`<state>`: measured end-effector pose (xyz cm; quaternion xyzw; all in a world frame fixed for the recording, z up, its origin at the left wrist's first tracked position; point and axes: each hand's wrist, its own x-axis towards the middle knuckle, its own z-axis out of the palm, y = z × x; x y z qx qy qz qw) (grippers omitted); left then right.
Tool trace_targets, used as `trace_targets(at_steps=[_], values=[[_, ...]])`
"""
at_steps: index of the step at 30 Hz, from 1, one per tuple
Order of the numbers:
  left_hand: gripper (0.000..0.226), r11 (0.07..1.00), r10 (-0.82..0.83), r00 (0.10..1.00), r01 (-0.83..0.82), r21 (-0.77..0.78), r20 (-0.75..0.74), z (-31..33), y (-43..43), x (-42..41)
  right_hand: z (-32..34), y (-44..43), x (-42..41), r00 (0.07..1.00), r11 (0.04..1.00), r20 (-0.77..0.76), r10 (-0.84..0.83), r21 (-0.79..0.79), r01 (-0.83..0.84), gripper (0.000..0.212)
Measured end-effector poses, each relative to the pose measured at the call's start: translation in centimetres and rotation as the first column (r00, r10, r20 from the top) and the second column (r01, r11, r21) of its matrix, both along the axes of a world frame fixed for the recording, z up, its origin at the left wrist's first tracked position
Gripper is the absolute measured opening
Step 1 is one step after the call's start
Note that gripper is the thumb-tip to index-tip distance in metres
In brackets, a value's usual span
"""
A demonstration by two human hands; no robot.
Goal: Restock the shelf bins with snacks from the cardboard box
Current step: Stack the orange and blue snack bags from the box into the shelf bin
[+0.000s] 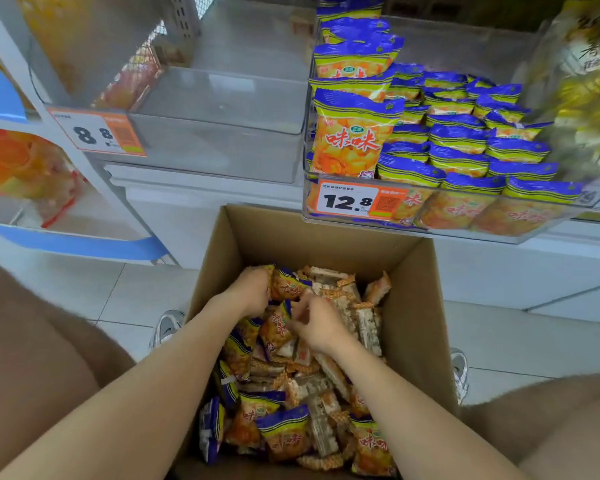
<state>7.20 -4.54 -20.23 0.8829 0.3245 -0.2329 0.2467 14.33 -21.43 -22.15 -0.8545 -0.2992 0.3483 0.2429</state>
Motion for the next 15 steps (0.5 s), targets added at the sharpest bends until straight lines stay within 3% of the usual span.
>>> trace_targets(at_steps=[1, 6, 9, 12, 15], values=[[0.020, 0.999, -0.031, 0.999, 0.032, 0.012, -0.027, -0.1, -0.4, -0.1, -0.2, -0.1, -0.1, 0.999, 0.999, -0.011, -0.051, 0.014, 0.051, 0.023], [0.047, 0.993, -0.096, 0.995, 0.098, 0.060, -0.038, 0.0, -1.1, -0.7, -0.7, -0.3, -0.3, 0.982, 0.996, -0.169, -0.078, -0.064, 0.068, 0.057], [0.044, 0.998, -0.034, 0.999, 0.036, -0.046, 0.039, 0.2, -0.8, -0.7, -0.9, -0.3, 0.1, 0.977, 0.987, -0.174, -0.121, -0.124, 0.100, 0.047], [0.059, 0.997, 0.045, 0.991, -0.038, -0.061, 0.122, 0.0, -0.6, -0.8, -0.2, -0.6, 1.3, 0.948, 0.968, -0.206, -0.241, -0.115, 0.221, 0.037], [0.071, 0.999, 0.029, 0.997, -0.026, -0.044, 0.070, -0.4, -0.6, -0.8, 0.7, -1.2, 2.9, 0.928, 0.952, -0.215, -0.303, -0.029, 0.304, 0.031]])
